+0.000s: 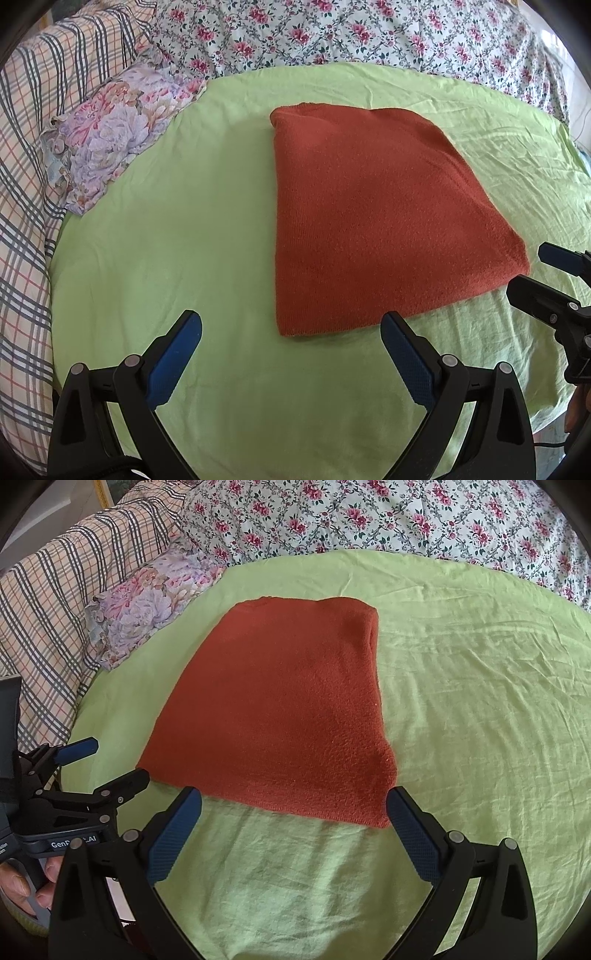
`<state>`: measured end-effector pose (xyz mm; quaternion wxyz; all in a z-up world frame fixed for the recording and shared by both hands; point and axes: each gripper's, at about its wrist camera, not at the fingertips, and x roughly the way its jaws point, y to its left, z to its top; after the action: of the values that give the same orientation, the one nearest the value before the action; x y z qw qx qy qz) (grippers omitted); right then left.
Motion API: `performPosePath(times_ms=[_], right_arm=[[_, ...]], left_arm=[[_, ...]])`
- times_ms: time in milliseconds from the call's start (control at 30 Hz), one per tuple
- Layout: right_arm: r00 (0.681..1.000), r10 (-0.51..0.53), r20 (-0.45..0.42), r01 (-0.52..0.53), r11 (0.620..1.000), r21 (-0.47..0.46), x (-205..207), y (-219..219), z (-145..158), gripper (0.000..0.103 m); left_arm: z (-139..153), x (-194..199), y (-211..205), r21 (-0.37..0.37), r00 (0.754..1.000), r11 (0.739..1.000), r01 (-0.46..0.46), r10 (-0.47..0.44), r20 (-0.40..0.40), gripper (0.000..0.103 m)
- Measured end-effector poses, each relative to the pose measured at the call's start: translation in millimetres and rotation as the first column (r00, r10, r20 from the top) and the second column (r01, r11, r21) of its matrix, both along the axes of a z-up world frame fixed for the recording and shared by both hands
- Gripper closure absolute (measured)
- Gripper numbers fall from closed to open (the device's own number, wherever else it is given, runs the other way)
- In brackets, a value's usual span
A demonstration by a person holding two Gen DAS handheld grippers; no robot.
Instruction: Fold small clothes
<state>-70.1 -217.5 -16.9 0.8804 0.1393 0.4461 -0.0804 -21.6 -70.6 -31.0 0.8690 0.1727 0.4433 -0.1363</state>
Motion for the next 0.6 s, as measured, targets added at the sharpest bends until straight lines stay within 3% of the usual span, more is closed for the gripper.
performPosePath(times_ms=[600], right_arm=[[1.0,0.003,-0.005,-0.003,1.0,0.006,0.0,2.7,-2.0,0.003]], left_arm=[[0.5,-2.4,1.1,-0.005,1.0,1.0,-0.003,0.002,-0.003,0.005]])
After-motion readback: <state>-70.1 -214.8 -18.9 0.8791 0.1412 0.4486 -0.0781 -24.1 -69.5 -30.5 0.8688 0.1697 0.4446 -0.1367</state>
